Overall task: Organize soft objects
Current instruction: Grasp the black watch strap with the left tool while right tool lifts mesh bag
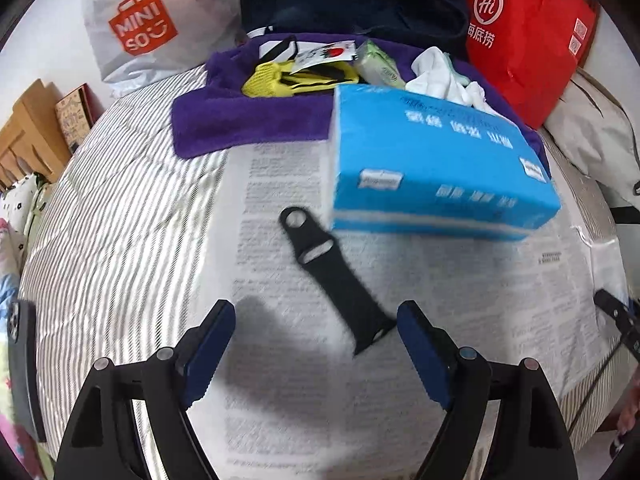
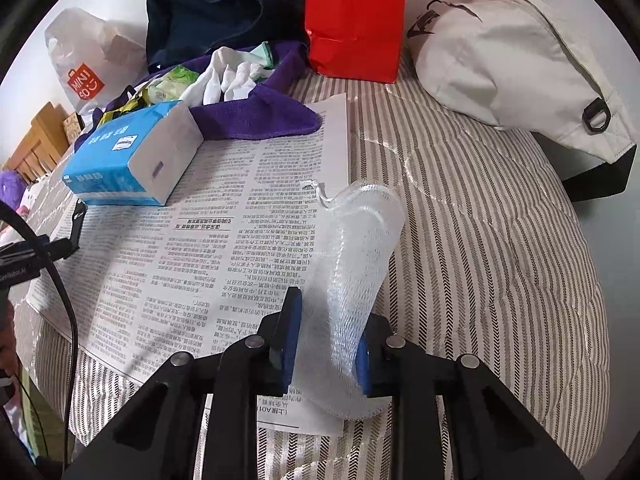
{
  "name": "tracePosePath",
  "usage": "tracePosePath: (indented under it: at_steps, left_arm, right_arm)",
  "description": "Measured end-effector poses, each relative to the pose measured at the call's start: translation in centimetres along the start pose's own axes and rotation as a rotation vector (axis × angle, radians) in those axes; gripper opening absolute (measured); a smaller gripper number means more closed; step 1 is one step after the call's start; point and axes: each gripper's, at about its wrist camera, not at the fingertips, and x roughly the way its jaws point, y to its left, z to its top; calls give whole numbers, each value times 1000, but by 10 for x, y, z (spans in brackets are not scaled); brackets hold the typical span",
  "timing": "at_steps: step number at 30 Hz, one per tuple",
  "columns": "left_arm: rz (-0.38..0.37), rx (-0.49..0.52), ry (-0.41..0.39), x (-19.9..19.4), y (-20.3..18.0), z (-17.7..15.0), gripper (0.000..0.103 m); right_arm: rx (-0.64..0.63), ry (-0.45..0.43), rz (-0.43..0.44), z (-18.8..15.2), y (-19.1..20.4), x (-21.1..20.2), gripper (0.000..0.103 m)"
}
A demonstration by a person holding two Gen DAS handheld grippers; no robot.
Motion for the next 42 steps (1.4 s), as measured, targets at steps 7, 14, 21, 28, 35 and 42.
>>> tracePosePath:
  at_steps: [7, 14, 21, 28, 35, 42]
  left_arm:
    - [60, 34, 7, 7, -7, 2, 84]
    - [45, -19, 0, -3, 28, -11, 83]
    - [2, 40, -45, 0, 18, -9, 69]
    - [-33, 25, -73, -7, 35, -14, 34]
    - [-30, -2, -70, -9, 50, -9, 36]
    - [-38, 56, -94, -7, 41, -3, 44]
  right_arm:
    - [10, 4, 5, 0, -7, -4, 12]
    - [16, -14, 14, 1, -11, -13, 12]
    - [4, -38, 25, 8, -6, -26, 11]
    - [-2, -29, 15, 4, -2, -28, 11]
    - [-20, -18, 20, 2, 3, -26, 11]
    - [-31, -14, 20, 5, 8, -25, 12]
